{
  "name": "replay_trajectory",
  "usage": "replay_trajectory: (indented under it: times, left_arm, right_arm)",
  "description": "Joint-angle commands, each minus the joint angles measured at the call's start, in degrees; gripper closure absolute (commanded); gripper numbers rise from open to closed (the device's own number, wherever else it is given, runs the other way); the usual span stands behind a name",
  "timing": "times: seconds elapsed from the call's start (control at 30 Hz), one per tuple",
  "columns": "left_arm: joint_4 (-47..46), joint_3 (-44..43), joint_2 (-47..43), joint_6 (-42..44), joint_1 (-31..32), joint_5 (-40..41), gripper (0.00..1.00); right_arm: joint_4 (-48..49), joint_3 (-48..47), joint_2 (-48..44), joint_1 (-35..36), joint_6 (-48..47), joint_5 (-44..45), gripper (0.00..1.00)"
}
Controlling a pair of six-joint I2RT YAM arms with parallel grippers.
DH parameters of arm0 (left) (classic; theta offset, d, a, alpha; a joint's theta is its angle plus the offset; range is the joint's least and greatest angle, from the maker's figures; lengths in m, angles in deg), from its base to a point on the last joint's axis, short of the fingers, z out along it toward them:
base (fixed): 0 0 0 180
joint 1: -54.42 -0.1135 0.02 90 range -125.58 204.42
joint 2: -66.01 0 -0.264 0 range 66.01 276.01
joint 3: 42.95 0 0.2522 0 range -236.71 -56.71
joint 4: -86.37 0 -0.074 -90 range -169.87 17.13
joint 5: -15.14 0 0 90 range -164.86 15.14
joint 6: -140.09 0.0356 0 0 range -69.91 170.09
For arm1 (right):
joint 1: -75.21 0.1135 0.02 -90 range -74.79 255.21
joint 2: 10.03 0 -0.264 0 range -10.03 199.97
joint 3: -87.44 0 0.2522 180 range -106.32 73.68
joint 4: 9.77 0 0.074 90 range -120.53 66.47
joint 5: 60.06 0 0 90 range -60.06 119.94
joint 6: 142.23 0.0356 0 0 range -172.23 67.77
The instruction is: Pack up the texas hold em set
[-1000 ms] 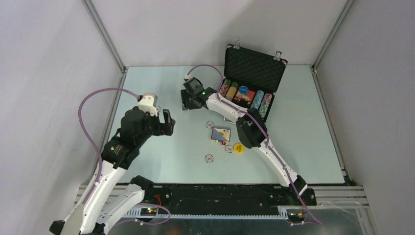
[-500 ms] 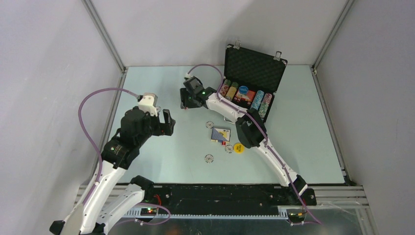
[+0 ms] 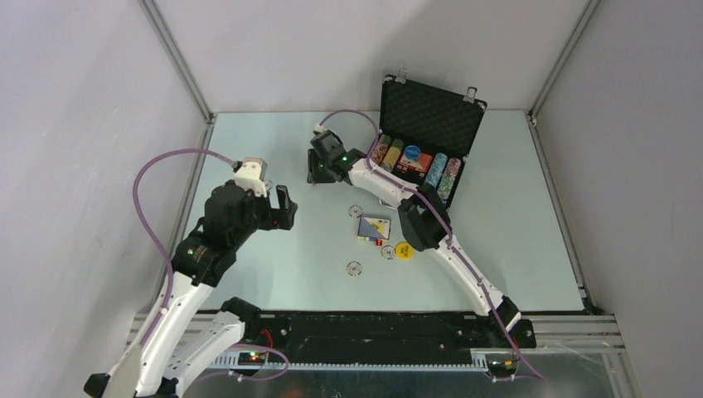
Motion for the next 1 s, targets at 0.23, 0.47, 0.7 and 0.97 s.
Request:
replay_trajectory:
  times: [0.23,0.47,0.7,0.97]
  left_arm:
    - [-2.1,0.4,-0.3,1.2,-0.5,-1.0,0.06]
    - [-2.0,0.5,-0.1,1.2,-0.4,-0.9,0.06]
    - [-2.0,0.5,-0.1,1.3,-0.4,-0.8,0.05]
    - [-2.1,0.5,-0.1,1.3,-0.5,-0.8,0.05]
  right_arm:
    - [-1.6,-1.2,2.3,0.3,1.0,-0.4,0.71]
    - [0.0,4.3,-1.0,-0.3,1.3,0.6,0.77]
    - [-3.1,9.8,-7.1,-0.3,-1.6,8.4,0.78]
    - [-8.2,11.6,-9.8,-0.1,-3.1,14.2,0.78]
